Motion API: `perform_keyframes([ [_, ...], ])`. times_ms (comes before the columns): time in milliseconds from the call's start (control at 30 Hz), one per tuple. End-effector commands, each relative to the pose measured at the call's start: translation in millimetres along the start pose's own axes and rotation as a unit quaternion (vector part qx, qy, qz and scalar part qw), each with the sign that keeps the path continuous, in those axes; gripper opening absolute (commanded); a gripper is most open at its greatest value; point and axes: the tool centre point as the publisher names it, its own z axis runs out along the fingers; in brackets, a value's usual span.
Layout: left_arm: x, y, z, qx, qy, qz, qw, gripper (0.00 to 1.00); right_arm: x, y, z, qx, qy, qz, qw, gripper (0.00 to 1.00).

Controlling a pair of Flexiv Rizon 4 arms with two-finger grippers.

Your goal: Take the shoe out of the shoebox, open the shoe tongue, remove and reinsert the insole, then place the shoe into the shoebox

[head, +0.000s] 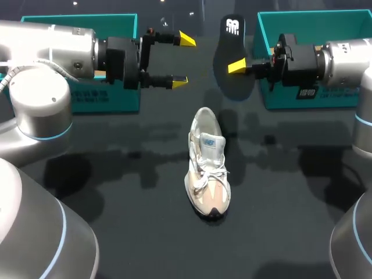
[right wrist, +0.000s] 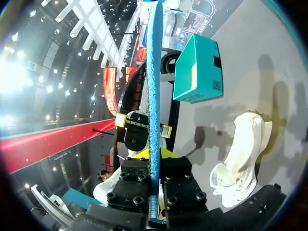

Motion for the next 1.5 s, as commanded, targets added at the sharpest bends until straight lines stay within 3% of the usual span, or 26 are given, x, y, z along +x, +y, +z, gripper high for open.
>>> perform_keyframes([
  [33,-2.8,0,-14,0.012,0.043,-0.137,0.990,1.00,5.2,4.1,-4,-0.010,-0.011,-0.019,1.000,0.00],
  [100,-0.7,0,-22,0.029,0.066,-0.184,0.980,1.00,1.5,9.9,-4,-0.010,-0.019,-0.025,0.999,0.00],
  [167,-0.5,-2,-32,0.015,0.098,-0.211,0.973,1.00,-0.9,12.6,-4,-0.010,-0.015,-0.034,0.999,0.00],
  [667,-0.5,-2,-32,0.015,0.098,-0.211,0.973,1.00,-4.8,15.5,-3,-0.020,-0.015,-0.045,0.999,0.00],
  [833,6.7,3,-42,-0.029,0.112,-0.352,0.929,1.00,-9.1,14.4,-3,-0.061,0.002,-0.101,0.993,0.00],
  [1000,18.4,-6,-52,-0.080,0.137,-0.454,0.876,1.00,-13.3,21.6,6,-0.060,0.009,-0.131,0.990,0.00],
  [1067,22.9,-9,-54,-0.082,0.147,-0.484,0.859,1.00,-15.9,25.2,12,-0.055,0.012,-0.135,0.989,0.00],
  [1167,24.7,-12,-54,-0.081,0.152,-0.490,0.854,1.00,-19.7,28.3,18,-0.032,0.015,-0.133,0.990,0.00],
  [1500,24.7,-12,-54,-0.081,0.152,-0.490,0.854,1.00,-19.7,28.3,18,-0.032,0.015,-0.133,0.990,0.00],
])
